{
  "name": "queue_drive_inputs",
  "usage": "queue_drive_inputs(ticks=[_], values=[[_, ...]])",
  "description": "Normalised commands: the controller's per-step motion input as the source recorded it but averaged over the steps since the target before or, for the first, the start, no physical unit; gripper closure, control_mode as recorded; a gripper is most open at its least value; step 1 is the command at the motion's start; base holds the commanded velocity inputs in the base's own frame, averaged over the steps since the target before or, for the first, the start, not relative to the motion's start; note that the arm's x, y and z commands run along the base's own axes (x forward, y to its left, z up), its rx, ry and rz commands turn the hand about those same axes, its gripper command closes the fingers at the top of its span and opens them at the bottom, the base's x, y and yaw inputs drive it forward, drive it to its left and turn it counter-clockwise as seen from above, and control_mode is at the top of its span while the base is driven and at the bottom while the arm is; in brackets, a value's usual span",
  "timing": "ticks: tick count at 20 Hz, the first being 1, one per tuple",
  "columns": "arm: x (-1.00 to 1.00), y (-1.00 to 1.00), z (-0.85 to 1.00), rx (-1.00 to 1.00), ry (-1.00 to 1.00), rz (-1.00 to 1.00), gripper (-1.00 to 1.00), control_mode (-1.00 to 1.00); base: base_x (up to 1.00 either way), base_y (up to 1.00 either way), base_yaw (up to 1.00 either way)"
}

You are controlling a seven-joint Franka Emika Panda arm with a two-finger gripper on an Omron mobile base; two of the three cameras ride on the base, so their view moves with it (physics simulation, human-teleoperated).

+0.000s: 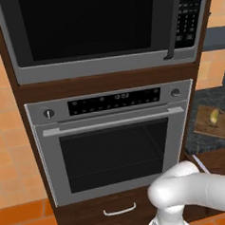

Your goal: Place the appropriate cutting tool for cutting the cucumber skin on the cutting board.

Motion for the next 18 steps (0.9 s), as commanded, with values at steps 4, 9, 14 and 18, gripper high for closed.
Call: queue_drive_inputs(ticks=[4, 9, 14, 18], values=[[0.89, 0.00, 0.00, 0.07, -0.03, -0.01, 1.00, -1.00, 0.00, 0.00, 0.00], [0.35, 0.08, -0.18, 0.00, -0.31, 0.00, 1.00, -1.00, 0.00, 0.00, 0.00], [0.48, 0.04, -0.37, 0.00, -0.22, 0.00, 1.00, -1.00, 0.00, 0.00, 0.00], [0.85, 0.01, -0.47, 0.00, -0.02, 0.00, 1.00, -1.00, 0.00, 0.00, 0.00]])
